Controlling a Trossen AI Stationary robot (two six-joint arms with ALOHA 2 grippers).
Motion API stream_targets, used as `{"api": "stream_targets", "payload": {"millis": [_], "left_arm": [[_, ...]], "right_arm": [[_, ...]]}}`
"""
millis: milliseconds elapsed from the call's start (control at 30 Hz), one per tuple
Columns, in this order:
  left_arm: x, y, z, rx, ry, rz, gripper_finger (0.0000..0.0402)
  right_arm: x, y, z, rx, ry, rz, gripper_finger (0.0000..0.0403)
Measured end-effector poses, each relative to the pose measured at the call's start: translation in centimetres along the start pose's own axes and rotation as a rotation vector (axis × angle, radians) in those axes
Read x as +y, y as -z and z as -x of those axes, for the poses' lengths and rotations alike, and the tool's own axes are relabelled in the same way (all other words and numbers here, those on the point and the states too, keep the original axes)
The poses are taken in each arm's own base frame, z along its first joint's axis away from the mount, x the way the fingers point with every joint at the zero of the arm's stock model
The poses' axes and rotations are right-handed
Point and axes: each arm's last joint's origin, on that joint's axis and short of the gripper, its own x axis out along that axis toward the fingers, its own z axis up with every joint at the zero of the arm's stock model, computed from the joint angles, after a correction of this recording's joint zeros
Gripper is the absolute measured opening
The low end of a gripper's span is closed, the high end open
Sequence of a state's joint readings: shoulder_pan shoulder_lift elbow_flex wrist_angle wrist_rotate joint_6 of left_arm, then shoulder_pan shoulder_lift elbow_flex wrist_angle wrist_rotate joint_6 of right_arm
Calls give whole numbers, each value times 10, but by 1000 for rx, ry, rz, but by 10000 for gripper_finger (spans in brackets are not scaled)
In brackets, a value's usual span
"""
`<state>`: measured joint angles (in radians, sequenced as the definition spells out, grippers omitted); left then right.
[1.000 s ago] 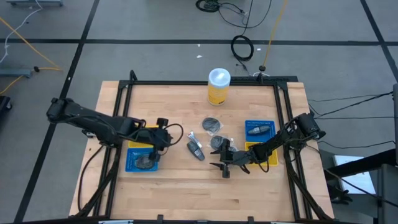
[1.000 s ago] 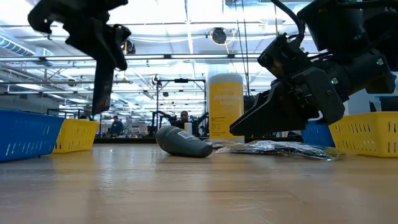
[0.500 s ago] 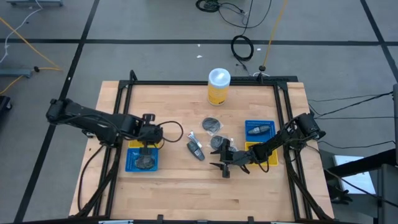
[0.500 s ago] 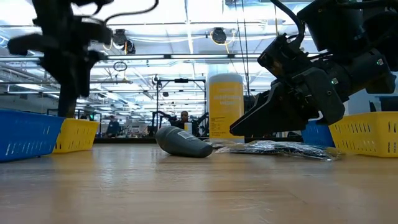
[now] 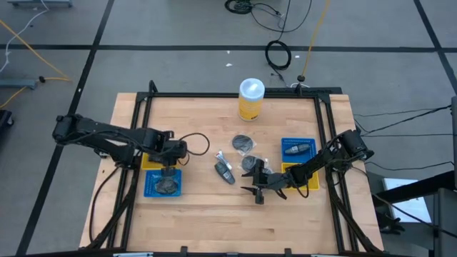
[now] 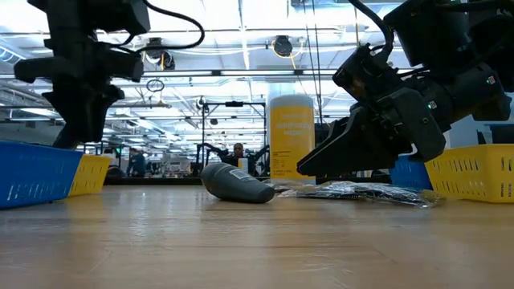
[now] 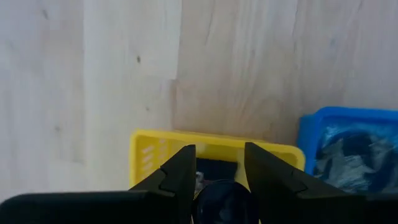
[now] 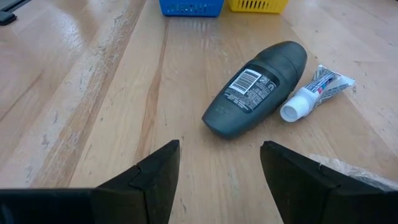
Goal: Pick & Place Travel size toiletries
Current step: Put the blue shave cream into the left yellow bin, then put the black deodorant into the right blue bin
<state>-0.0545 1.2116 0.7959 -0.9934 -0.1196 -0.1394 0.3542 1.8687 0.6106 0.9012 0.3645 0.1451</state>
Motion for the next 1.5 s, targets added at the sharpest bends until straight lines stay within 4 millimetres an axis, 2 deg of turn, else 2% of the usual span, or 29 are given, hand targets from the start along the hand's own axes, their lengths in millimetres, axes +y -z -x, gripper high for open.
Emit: {"api": "stream_targets", "payload": {"millis": [133,367,567,767,900,1033,1133,1233,1500], "left_arm": [[5,0,-1,16,37,124,130],[18,6,-4,121,-11,256,131],[25,4,-15,190,-73,285,131],[24,-1,-30,273,-71,216,134],[24,-2,-37,310,-71,194,161],[24,-1,-37,328,-71,180,209],[24,0,-36,344,-73,173,226],[23,-3,-37,310,-65,158,215],[23,-4,-38,298,-70,166,132]], "right_arm": [[0,0,0,-1,0,0,216],[0,-1,0,-5,0,-2,216],[0,-1,0,-6,0,-2,216],[0,-1,0,-5,0,-2,216],[0,0,0,-2,0,-1,216],[0,0,0,1,1,0,216],[0,0,0,1,1,0,216],[0,0,0,1,1,0,216],[0,0,0,1,0,0,216]]}}
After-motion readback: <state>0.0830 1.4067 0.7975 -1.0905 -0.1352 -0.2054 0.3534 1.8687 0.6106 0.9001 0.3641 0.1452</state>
